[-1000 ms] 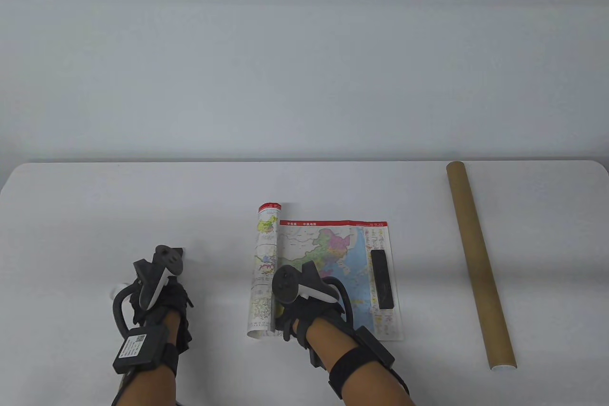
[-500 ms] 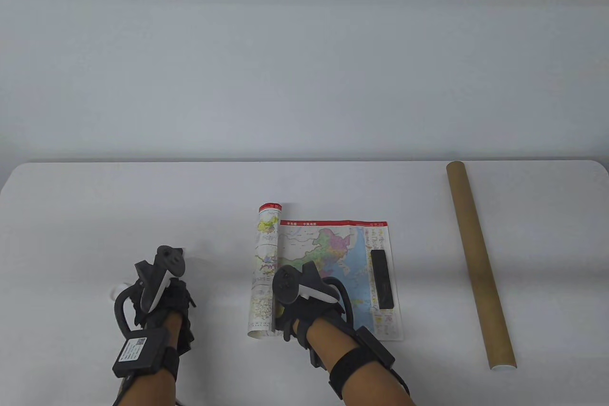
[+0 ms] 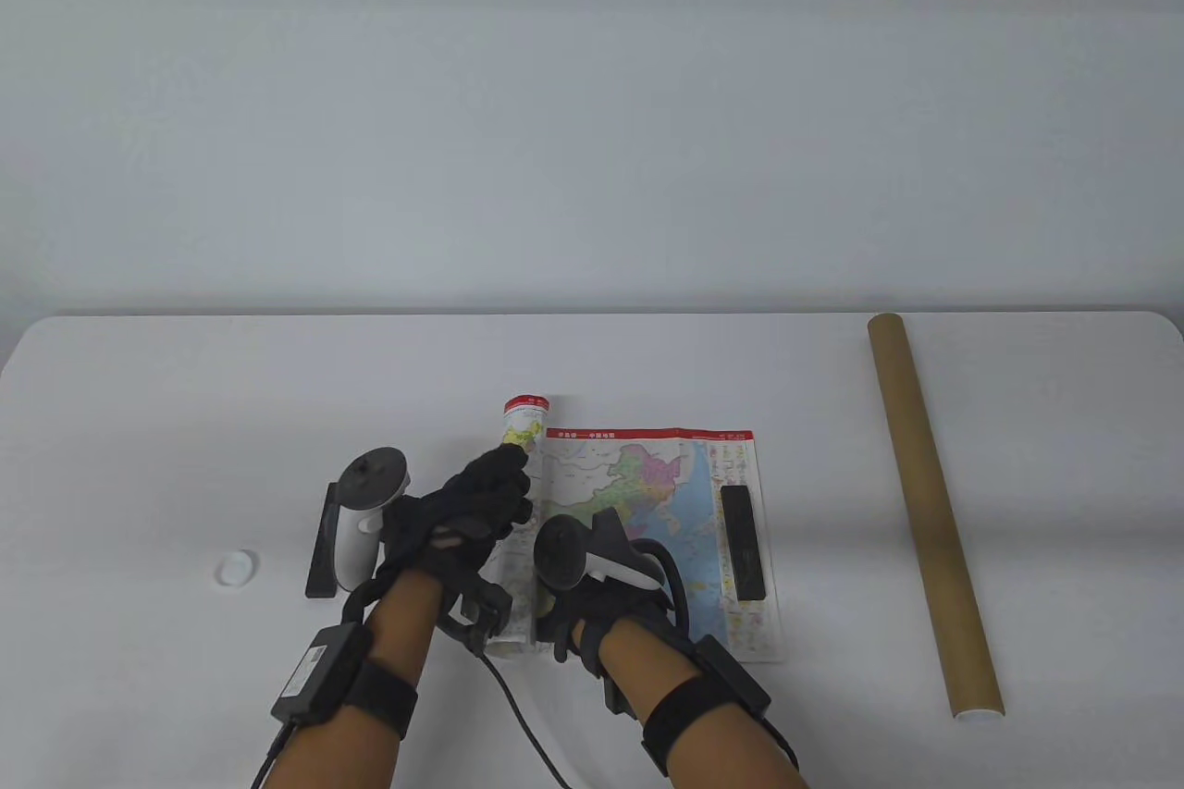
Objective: Roll up map and store in mailing tube
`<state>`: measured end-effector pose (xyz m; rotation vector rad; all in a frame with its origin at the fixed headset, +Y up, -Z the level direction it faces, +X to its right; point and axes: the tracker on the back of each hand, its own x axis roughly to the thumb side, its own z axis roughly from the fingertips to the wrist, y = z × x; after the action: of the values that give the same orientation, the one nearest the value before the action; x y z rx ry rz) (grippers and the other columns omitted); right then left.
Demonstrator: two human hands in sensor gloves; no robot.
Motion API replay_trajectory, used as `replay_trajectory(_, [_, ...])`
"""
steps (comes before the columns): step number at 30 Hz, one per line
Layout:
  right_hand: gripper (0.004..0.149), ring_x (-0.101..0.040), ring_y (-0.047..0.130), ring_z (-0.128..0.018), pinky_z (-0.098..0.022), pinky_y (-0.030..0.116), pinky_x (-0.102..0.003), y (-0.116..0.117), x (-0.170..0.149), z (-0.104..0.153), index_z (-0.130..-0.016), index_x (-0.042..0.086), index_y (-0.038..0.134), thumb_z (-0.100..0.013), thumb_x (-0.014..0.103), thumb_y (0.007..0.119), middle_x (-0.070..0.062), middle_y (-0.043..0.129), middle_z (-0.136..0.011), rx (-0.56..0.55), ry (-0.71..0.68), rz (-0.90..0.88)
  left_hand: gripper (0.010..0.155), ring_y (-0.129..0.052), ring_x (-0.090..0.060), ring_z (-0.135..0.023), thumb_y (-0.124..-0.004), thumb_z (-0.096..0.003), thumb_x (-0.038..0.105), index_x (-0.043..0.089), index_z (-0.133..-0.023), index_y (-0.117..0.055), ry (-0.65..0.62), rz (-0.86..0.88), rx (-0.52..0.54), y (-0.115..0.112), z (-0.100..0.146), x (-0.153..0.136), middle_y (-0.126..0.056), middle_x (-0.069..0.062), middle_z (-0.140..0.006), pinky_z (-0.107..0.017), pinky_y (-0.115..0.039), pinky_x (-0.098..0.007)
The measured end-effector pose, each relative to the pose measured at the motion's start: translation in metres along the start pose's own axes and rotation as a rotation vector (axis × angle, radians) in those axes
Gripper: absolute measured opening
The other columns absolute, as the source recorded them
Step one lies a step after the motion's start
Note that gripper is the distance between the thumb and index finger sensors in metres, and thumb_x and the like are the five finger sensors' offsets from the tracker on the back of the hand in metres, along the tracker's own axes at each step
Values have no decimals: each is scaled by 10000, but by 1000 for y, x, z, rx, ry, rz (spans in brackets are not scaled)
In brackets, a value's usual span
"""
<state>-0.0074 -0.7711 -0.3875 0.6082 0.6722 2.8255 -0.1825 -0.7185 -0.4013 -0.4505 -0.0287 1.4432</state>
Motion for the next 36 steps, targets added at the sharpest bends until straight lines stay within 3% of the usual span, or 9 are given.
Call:
replay_trajectory(4, [779,-651,379,-925,-584,546,-634,-1,-4,1,-1121,133,512,-517,456,883,-266,324,-1116,-12,-7,-10,558,-819,-294,-951,-703,-526,270,326,-1059,-546,40,75,-74,-17,-13,-16,-640,-46,-1071,-741,-698,-480])
replay_trajectory(9, [755,-601,404,-939,-596,555,-589,-2,-11,4,-1110,142,561,-503,435,904,-238,369,-1120,-34,-14,-44,570,-766,-316,-997,-688,-526,261,329,-1066,-521,50,-99,-92,-30,-26,-26,-606,-52,-1093,-748,-679,-494])
replay_trajectory(17, [730,-572,429,-944,-598,565,-563,-3,-18,7,-1090,128,613,-490,397,930,-235,417,-1115,-60,-31,-93,584,-699,-342,-1040,-754,-518,279,364,-1059,-551,118,-430,-26,-18,-25,-29,-594,-30,-1112,-771,-618,-513])
replay_trajectory(24, [731,-564,430,-948,-600,566,-556,-3,-20,7,-1091,121,611,-492,395,928,-237,418,-1114,-58,-40,-91,585,-635,-298,-1084,-787,-504,293,394,-1044,-585,169,-980,-13,-28,-27,-33,-577,7,-1126,-779,-594,-531])
replay_trajectory(30, [678,-528,525,-946,-599,621,-536,-10,-27,10,-1054,62,678,-490,347,924,-247,508,-1090,-95,-47,-128,613,-432,-271,-1116,-872,-477,391,428,-1033,-616,247,-1114,-81,-34,-29,-42,-452,55,-1161,-793,-526,-497])
replay_trajectory(33, [633,-565,666,-891,-566,671,-606,-23,-38,21,-1023,38,731,-493,334,910,-284,610,-1048,-150,-5,-107,691,-385,-286,-1122,-893,-455,483,457,-1051,-544,277,-1191,-124,-40,-31,-42,-380,58,-1173,-802,-503,-503])
replay_trajectory(36, [652,-588,649,-889,-563,656,-629,-38,-60,34,-1042,37,700,-501,343,896,-302,588,-1049,-198,82,-19,707,-384,-300,-1120,-896,-447,502,454,-1054,-536,281,-1194,-131,-41,-32,-42,-368,49,-1173,-801,-504,-511])
